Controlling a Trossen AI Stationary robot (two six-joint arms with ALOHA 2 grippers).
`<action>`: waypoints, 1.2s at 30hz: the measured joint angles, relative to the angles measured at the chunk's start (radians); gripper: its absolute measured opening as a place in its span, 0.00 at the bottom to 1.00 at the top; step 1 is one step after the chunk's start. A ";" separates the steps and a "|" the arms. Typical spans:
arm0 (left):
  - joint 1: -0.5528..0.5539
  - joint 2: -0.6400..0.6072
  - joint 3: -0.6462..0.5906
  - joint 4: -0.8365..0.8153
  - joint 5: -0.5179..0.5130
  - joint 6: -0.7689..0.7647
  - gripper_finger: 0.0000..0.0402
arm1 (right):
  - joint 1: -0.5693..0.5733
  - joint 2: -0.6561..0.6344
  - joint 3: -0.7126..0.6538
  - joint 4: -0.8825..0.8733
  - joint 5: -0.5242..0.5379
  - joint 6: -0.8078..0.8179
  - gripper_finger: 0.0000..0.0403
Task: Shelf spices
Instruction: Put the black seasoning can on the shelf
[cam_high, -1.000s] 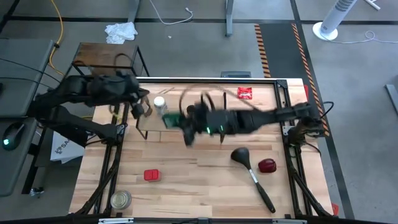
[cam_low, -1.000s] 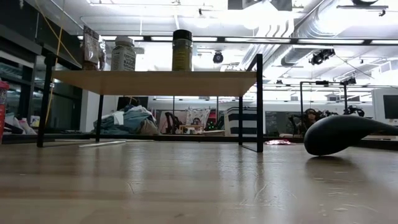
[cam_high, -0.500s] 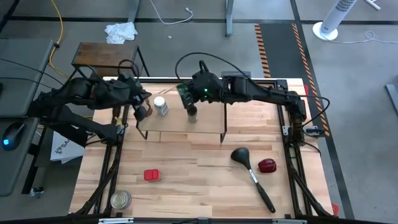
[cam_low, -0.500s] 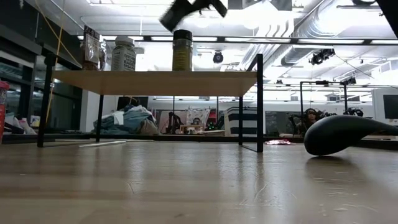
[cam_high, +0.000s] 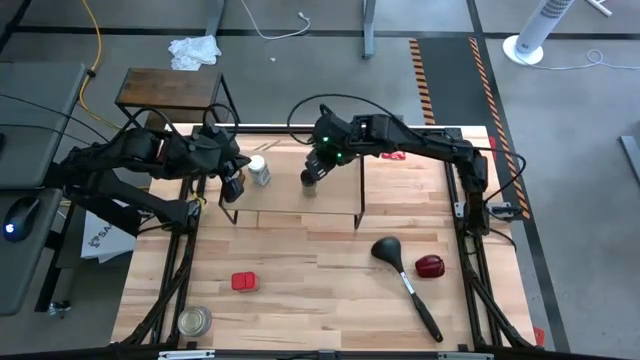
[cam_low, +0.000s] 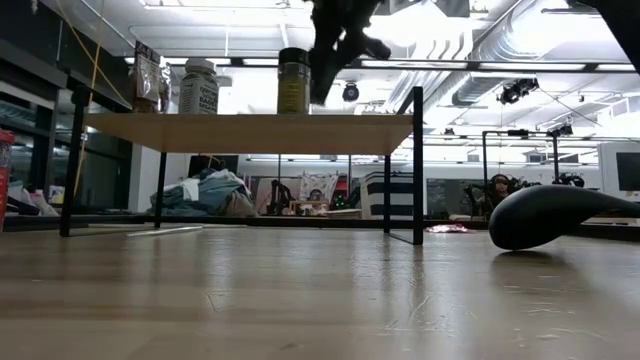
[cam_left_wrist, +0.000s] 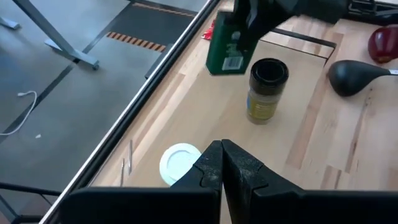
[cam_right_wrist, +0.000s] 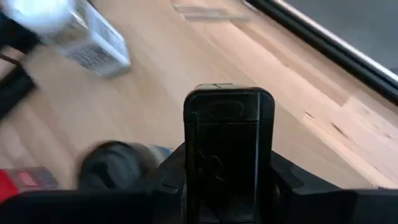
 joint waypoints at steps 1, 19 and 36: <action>0.000 0.000 0.000 0.001 0.000 -0.004 0.00 | 0.000 0.009 0.000 -0.002 -0.001 0.000 0.26; 0.000 0.000 0.000 0.000 0.003 -0.051 0.00 | 0.003 0.068 -0.001 0.016 0.010 -0.050 0.61; 0.000 0.000 0.000 -0.014 -0.005 -0.023 0.00 | 0.020 0.030 0.218 -0.278 0.286 -0.208 0.39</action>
